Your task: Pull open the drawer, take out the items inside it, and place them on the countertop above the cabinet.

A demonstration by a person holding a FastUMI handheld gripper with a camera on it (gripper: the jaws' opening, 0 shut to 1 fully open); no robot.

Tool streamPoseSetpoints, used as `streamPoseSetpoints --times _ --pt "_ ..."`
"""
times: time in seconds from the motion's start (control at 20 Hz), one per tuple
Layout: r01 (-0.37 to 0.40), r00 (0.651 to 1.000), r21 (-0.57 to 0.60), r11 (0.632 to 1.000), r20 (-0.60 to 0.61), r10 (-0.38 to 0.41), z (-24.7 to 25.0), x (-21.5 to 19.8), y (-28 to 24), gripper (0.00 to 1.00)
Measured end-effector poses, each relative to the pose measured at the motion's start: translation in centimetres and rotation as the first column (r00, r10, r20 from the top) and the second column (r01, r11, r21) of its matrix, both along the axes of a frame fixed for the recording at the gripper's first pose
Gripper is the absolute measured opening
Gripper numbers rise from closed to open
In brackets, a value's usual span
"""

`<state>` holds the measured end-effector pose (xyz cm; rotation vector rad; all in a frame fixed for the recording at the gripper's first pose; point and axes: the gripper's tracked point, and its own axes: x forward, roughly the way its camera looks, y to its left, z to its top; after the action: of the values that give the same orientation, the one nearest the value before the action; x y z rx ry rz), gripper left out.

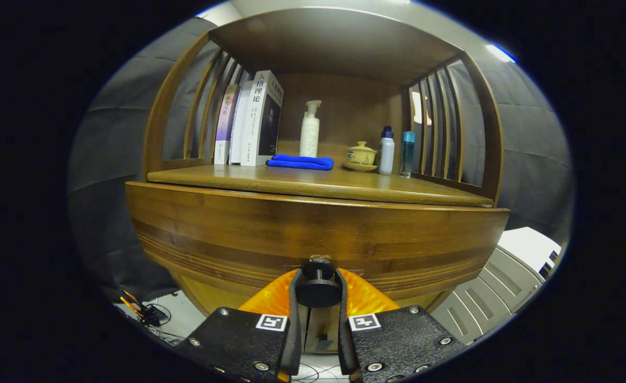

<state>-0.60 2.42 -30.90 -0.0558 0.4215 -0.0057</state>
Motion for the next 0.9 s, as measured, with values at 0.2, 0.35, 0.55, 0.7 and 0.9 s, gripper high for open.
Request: streamPoseSetpoints --times 0.2,0.35,0.55,0.7,0.9 --pt "-0.008 1.0 -0.009 1.0 -0.004 0.008 0.7 -3.2 0.0 0.28" --pt "0.008 1.0 0.013 1.0 -0.012 -0.008 1.2 -5.6 -0.1 0.28" --pt "-0.006 0.999 0.005 1.0 -0.035 0.006 1.3 -8.3 -0.1 0.28" --pt "0.001 0.998 0.023 1.0 -0.056 0.0 1.5 -10.1 -0.1 0.29" --pt "0.001 0.996 0.029 1.0 -0.086 0.001 1.5 -12.2 0.0 0.29"
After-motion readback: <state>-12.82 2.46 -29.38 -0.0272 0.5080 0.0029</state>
